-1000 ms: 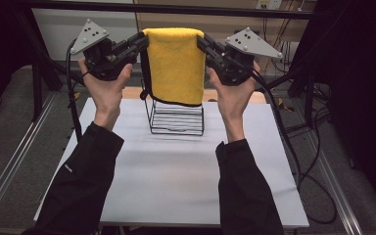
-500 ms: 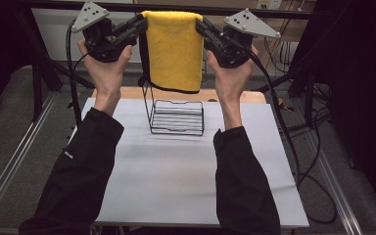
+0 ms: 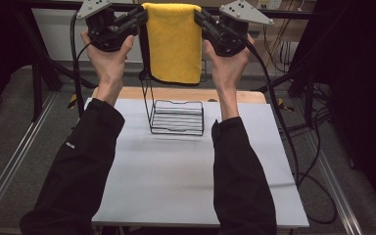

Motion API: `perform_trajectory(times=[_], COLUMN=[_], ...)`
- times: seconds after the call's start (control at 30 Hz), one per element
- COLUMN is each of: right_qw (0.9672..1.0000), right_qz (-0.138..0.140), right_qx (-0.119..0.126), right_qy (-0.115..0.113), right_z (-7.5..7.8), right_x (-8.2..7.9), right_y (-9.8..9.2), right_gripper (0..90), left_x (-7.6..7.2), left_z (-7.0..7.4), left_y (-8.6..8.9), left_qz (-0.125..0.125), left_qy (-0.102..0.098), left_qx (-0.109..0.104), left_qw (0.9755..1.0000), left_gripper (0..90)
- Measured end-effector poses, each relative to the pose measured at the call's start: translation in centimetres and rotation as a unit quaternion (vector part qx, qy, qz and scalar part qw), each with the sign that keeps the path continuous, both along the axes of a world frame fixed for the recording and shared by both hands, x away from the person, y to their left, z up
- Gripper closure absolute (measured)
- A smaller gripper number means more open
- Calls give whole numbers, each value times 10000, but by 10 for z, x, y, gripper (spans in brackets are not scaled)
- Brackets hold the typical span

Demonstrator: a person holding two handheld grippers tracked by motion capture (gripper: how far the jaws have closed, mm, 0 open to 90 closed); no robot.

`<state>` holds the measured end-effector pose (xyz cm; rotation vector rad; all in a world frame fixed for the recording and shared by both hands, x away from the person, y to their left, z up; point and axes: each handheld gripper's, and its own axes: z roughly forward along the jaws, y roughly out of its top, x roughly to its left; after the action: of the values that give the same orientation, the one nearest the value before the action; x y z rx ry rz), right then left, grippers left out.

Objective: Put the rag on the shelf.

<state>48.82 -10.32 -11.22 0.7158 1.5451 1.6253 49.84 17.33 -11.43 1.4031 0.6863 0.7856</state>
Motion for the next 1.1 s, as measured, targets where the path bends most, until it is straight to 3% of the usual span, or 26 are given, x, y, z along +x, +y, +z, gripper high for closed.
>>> perform_trajectory(times=[0.3,0.6,0.83,1.1], right_qw=[10000,9999,9994,9992], right_qz=[-75,-74,-64,-48], right_qx=[-34,-124,-332,-309], right_qy=[2,7,61,247], right_z=[4,1,-7,-25], right_x=[20,26,33,36], right_y=[1,2,1,-3], right_gripper=[845,845,845,845], left_x=[19,29,35,43], left_z=[2,-3,-11,-28], left_y=[-3,-3,-1,-7], left_qz=[75,138,107,124], left_qy=[-43,-44,-21,49], left_qx=[-38,62,159,324], left_qw=[10000,9999,9998,9994], left_gripper=[788,788,788,788])
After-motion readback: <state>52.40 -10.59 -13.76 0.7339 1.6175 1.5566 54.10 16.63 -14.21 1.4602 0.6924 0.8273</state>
